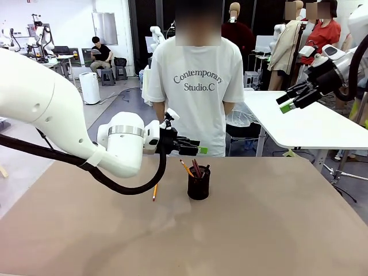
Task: Place the pens into the pen holder.
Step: Pick up a writing instrument from the table and place it into the Pen holder.
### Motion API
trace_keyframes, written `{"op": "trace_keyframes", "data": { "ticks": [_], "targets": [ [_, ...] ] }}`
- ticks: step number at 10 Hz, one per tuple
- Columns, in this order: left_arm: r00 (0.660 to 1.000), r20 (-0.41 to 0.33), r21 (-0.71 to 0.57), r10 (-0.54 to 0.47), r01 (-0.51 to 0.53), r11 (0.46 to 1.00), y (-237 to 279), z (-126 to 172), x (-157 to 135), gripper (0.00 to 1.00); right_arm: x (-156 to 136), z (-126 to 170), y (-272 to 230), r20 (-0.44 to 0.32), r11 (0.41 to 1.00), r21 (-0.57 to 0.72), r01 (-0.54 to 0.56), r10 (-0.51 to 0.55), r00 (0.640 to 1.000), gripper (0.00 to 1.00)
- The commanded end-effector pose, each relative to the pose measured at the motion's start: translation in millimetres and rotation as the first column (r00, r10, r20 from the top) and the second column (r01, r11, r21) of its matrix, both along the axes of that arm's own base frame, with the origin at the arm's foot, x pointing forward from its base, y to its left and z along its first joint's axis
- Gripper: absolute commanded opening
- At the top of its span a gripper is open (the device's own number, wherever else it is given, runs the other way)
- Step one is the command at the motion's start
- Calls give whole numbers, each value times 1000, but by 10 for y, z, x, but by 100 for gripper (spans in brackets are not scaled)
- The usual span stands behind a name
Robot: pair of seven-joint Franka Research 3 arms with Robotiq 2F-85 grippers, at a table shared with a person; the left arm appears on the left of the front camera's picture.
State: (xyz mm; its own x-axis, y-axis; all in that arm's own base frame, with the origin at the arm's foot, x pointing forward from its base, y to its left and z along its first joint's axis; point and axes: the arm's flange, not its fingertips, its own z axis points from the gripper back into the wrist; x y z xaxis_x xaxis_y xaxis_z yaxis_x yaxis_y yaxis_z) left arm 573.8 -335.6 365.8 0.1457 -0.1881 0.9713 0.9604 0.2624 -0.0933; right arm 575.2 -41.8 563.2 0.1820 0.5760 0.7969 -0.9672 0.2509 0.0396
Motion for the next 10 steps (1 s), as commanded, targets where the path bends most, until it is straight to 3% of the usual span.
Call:
{"op": "trace_keyframes", "data": {
  "ticks": [1,9,10],
  "targets": [
    [1000,8,-6,-11,11,1000,37,27,-37,100,-5,27,22,-4,1000,3,15,-15,1000,100],
    [1000,2,7,-10,10,1000,-20,13,-23,100,-5,27,22,-4,1000,3,15,-15,1000,100],
    [999,52,87,1,-6,996,125,231,-67,100,-5,27,22,-4,1000,3,15,-15,1000,100]
  ]
}}
